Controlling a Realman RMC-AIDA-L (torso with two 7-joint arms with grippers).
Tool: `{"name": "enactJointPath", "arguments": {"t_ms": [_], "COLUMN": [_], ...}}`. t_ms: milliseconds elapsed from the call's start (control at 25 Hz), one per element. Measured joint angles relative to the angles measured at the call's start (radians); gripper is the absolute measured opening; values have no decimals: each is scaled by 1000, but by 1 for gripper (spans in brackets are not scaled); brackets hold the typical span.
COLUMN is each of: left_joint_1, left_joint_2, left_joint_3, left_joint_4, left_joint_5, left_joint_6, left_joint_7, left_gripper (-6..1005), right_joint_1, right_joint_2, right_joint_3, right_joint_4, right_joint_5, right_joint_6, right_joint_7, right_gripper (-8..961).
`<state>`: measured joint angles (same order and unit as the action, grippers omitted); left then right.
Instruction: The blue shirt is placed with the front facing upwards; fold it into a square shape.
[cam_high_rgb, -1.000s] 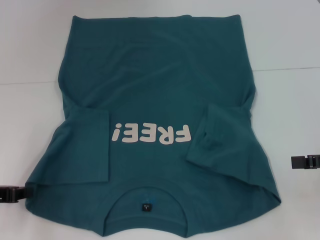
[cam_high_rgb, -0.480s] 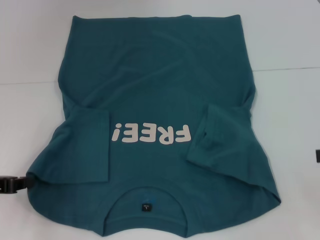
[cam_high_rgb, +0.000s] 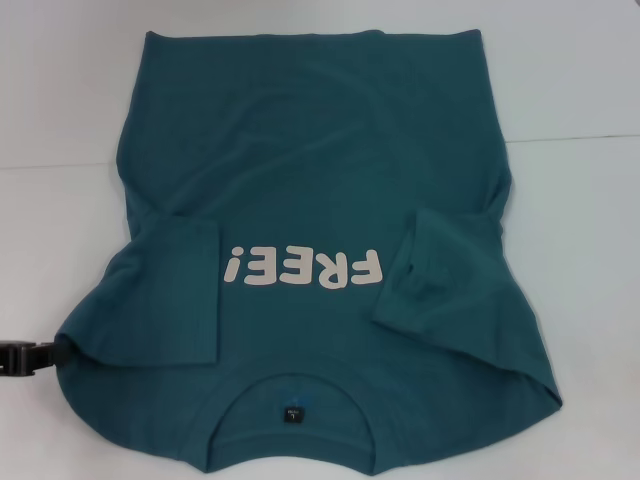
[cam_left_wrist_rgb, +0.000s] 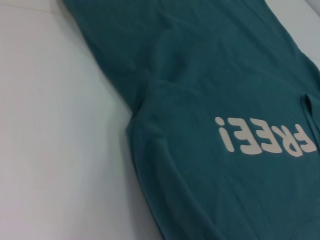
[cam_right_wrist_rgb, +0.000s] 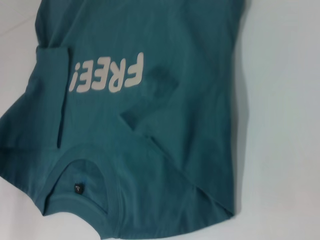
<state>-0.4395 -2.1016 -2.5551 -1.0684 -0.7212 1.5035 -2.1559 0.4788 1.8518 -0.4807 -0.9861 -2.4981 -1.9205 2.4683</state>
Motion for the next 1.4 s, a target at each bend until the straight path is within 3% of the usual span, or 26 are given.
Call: {"name": "enactJointPath", "arguments": {"t_ms": [160,360,600,1400], "left_joint_1": [-3,-7,-8,-18], "left_joint_2": [-6,-7,-8,-9], "left_joint_3": [6,12,12,11], "left_joint_4": [-12,-13,-13,-15], "left_joint_5": [0,0,0,0], "left_joint_6": [4,4,3,12], "left_joint_7": [-5,-10,-10,-12], "left_gripper": [25,25,25,25], "right_joint_1": [7,14,22,56], "right_joint_2": [26,38,70,94], "right_joint_3": [-13,-18,-30,-81], "right_joint_4": [18,70,98,189], "right_joint_5": [-2,-6,-5,-7], "right_joint_6": [25,95,161,263], "right_joint_7": [-21,-36,-56,-82], "right_gripper": [946,946,945,944]}}
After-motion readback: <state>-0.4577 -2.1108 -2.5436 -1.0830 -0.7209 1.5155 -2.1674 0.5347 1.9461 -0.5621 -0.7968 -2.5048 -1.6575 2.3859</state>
